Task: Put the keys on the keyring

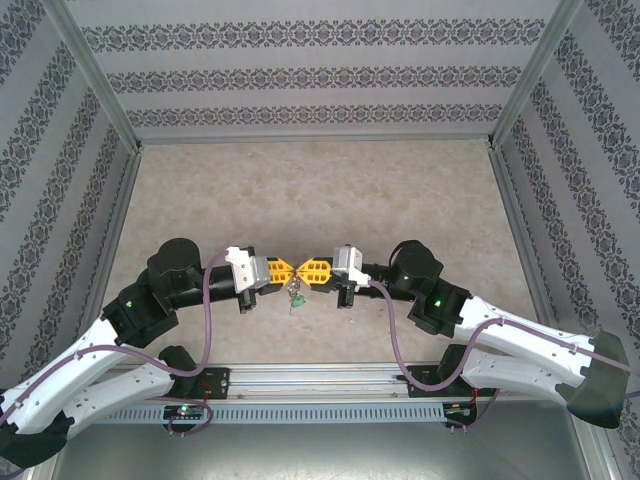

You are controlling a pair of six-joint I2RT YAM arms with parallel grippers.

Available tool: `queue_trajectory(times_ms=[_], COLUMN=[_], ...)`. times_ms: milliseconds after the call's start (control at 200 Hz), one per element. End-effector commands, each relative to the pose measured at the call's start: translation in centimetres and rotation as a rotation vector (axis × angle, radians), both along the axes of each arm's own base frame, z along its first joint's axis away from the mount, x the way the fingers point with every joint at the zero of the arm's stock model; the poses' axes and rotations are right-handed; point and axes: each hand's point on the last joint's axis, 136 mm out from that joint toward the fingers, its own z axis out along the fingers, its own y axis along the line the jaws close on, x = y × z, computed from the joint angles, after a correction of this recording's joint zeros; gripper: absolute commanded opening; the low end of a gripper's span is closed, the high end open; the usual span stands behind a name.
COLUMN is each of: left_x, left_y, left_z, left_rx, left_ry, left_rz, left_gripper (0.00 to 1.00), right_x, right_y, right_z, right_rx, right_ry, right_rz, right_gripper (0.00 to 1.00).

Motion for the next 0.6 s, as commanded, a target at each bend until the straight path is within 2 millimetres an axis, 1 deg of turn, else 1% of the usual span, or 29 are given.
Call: queue_trajectory(times_ms=[0,95,160,260,380,490,595], left_x=[0.3,0.7,1.0,1.4,1.9,2.2,2.3], left_y=[0.0,0.2,0.4,0.8,1.2,1.5,1.6], left_z=[1.0,0.0,-0.6,-1.6,-2.6,-3.2,-3.6], left_rx=[0.015,0.094,0.147,0.223,0.31,0.369,0.414], left_ry=[-0.058,-0.065,-0.072,-0.08,-0.089,-0.095,-0.101], left_rz=[0.001,0.012,0.017,0.031,0.043,0.044,0.035], left_gripper=[0.0,0.0,0.0,0.0,0.0,0.0,0.0], right_x=[-0.7,0.1,0.5,1.4,1.9,2.0,2.3], right_y=[-0.3,-0.6,-0.9,-1.7,-2.4,-2.3,-1.9], right_z=[0.4,-0.2,-0.7,-1.2,-1.6,-1.6,-2.0], right_rx=[0.007,-0.041,-0.092,-0.144,-0.192,-0.223,-0.255], right_ry=[-0.013,-0.017,-0.026,-0.039,-0.052,-0.053,-0.04], right_rz=[0.026,-0.029,-0.066,-0.14,-0.183,-0.182,-0.186], right_gripper=[0.06,0.24,0.28,0.28,0.24,0.23,0.23])
